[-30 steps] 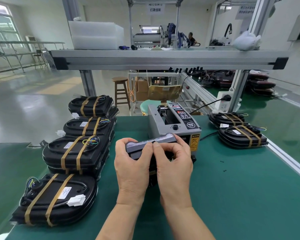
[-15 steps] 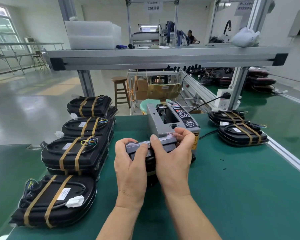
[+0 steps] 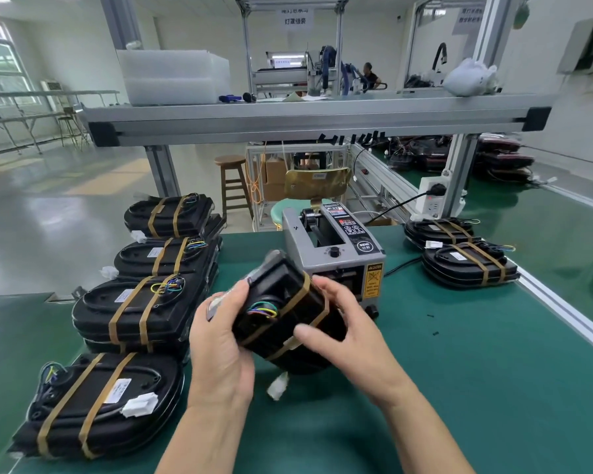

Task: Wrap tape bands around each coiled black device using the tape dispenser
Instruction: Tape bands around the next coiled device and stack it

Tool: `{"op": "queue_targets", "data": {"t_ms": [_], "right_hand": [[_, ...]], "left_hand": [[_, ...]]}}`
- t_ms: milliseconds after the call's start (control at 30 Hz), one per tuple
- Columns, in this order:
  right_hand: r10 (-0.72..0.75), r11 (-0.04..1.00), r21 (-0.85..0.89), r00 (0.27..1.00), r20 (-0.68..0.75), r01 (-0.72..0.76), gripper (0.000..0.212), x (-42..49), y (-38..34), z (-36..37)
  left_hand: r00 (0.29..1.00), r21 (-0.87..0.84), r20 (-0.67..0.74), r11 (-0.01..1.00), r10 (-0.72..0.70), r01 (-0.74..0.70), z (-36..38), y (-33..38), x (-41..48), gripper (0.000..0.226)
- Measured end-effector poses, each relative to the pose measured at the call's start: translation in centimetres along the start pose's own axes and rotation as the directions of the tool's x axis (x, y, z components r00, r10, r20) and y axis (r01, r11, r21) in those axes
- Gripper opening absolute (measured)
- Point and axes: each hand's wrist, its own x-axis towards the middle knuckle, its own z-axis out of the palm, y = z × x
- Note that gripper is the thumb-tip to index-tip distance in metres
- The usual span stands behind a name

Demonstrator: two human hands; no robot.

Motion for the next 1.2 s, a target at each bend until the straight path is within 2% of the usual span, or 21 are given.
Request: {"op": "queue_targets", "data": {"t_ms": [33, 100, 200, 333, 467, 567, 667, 733, 800, 833, 900, 967, 1100, 1200], "right_hand": [[-0.007, 0.997, -0.082, 1.0, -0.008, 0.006, 0.071, -0.1, 0.3, -0.4], [-0.034, 0.994, -0.104, 0.998, -0.048, 0.029, 0.066, -0.1, 0.4, -1.1], [-0.07, 0.992, -0.113, 0.996, -0.063, 0.062, 0.061, 0.0, 0.2, -1.7], [-0.096, 0.975, -0.206, 0.993, -0.067, 0.081, 0.063, 0.0, -0.3, -2.6], [-0.152, 0.852, -0.512, 0.988, -0.036, 0.113, 0.067, 0.3, -0.9, -3.6], [-0.14, 0.779, -0.616, 0.99, 0.012, 0.118, 0.068, 0.4, -0.8, -3.6], [-0.108, 0.753, -0.647, 0.993, 0.051, 0.115, 0.067, 0.1, -0.3, -3.3], [-0.047, 0.852, -0.519, 0.998, 0.042, 0.062, 0.06, 0.0, -0.2, -3.6], [0.04, 0.981, -0.188, 0.998, -0.049, -0.048, 0.044, 0.5, -0.2, -4.3], [0.096, 0.995, -0.005, 0.983, -0.155, -0.098, 0.031, 1.1, 0.1, -4.7], [0.275, 0.956, 0.209, 0.881, -0.386, -0.206, 0.011, 2.2, 1.0, -5.4], [0.411, 0.911, 0.25, 0.788, -0.459, -0.329, 0.016, 2.9, 2.0, -5.3], [0.492, 0.868, 0.309, 0.757, -0.43, -0.389, 0.005, 4.0, 2.5, -4.5], [0.508, 0.857, 0.352, 0.737, -0.446, -0.377, 0.009, 4.5, 2.5, -4.0]], "left_hand": [[0.997, -0.046, 0.029, 0.997, -0.065, 0.067, -0.3, -0.2, 0.0, 0.045], [0.984, -0.113, 0.063, 0.979, -0.164, 0.17, -0.8, -0.7, -0.1, 0.046], [0.977, -0.13, 0.066, 0.969, -0.201, 0.208, -1.2, -1.4, -0.4, 0.049], [0.994, 0.057, 0.091, 0.997, -0.055, 0.05, -2.1, -1.0, 0.1, 0.03], [0.966, 0.238, 0.256, 0.965, 0.049, -0.112, -2.8, -0.5, 0.2, 0.041], [0.918, 0.35, 0.397, 0.923, 0.01, -0.162, -3.5, -1.3, 0.2, 0.054], [0.895, 0.427, 0.442, 0.892, -0.061, -0.15, -4.3, -1.9, 0.1, 0.062], [0.893, 0.443, 0.444, 0.884, -0.07, -0.15, -4.8, -2.0, 0.1, 0.062], [0.888, 0.435, 0.454, 0.888, -0.075, -0.148, -5.2, -1.9, 0.1, 0.057], [0.885, 0.43, 0.458, 0.891, -0.077, -0.145, -5.3, -1.8, 0.1, 0.054], [0.882, 0.422, 0.464, 0.895, -0.078, -0.143, -5.5, -1.7, 0.1, 0.051], [0.879, 0.418, 0.47, 0.898, -0.082, -0.14, -5.4, -1.6, 0.1, 0.051], [0.881, 0.428, 0.465, 0.894, -0.09, -0.134, -5.5, -1.3, 0.3, 0.052], [0.89, 0.423, 0.45, 0.896, -0.08, -0.133, -6.0, -0.9, 0.4, 0.052]]}}
